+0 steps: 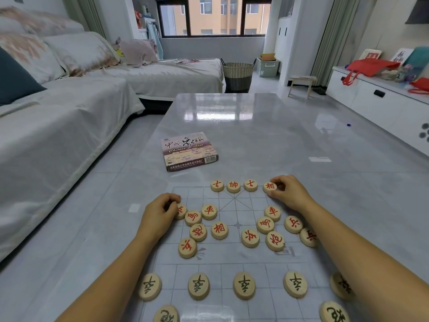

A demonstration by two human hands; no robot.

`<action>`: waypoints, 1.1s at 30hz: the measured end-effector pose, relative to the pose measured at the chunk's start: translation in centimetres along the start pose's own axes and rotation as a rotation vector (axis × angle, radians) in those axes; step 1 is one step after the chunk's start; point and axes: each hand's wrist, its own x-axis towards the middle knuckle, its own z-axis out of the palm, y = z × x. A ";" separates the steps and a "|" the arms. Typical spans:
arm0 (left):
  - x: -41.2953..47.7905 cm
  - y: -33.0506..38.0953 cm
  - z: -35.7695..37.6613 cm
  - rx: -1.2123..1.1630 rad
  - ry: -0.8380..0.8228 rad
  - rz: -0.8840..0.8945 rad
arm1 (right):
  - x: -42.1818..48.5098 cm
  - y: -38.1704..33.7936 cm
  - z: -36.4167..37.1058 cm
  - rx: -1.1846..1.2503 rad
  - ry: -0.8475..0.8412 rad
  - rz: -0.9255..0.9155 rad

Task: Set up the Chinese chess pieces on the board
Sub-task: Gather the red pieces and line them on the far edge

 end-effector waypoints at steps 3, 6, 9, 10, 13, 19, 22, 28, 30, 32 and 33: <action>-0.1 0.0 0.0 -0.003 -0.004 -0.001 | 0.1 -0.2 0.3 -0.006 0.025 0.008; -0.1 0.0 0.0 0.000 -0.006 0.003 | 0.3 -0.5 0.8 -0.050 0.076 0.030; -0.2 0.2 -0.1 -0.005 -0.002 0.006 | 0.3 -0.6 1.1 -0.060 0.109 0.029; -0.2 0.3 -0.1 -0.003 -0.004 0.007 | 0.3 -0.5 1.1 -0.062 0.114 0.023; -0.4 0.4 -0.1 0.018 -0.018 0.018 | 0.4 -0.2 1.0 -0.067 0.084 0.020; -0.7 0.6 -0.3 0.119 -0.101 0.116 | 0.5 -0.1 0.8 0.016 0.036 0.027; -0.6 0.6 -0.6 0.110 -0.170 0.206 | 0.5 -0.1 0.6 0.079 0.033 0.022; -0.3 0.8 -1.0 0.232 -0.312 0.224 | 0.6 -0.1 0.7 0.024 0.032 0.036; -0.3 0.9 -1.0 0.219 -0.321 0.207 | 0.6 -0.1 0.7 0.022 0.025 0.038; -0.3 0.9 -1.1 0.215 -0.322 0.207 | 0.6 0.0 0.6 0.025 0.015 0.033; -0.3 0.9 -1.1 0.223 -0.330 0.212 | 0.6 0.0 0.6 0.030 0.009 0.031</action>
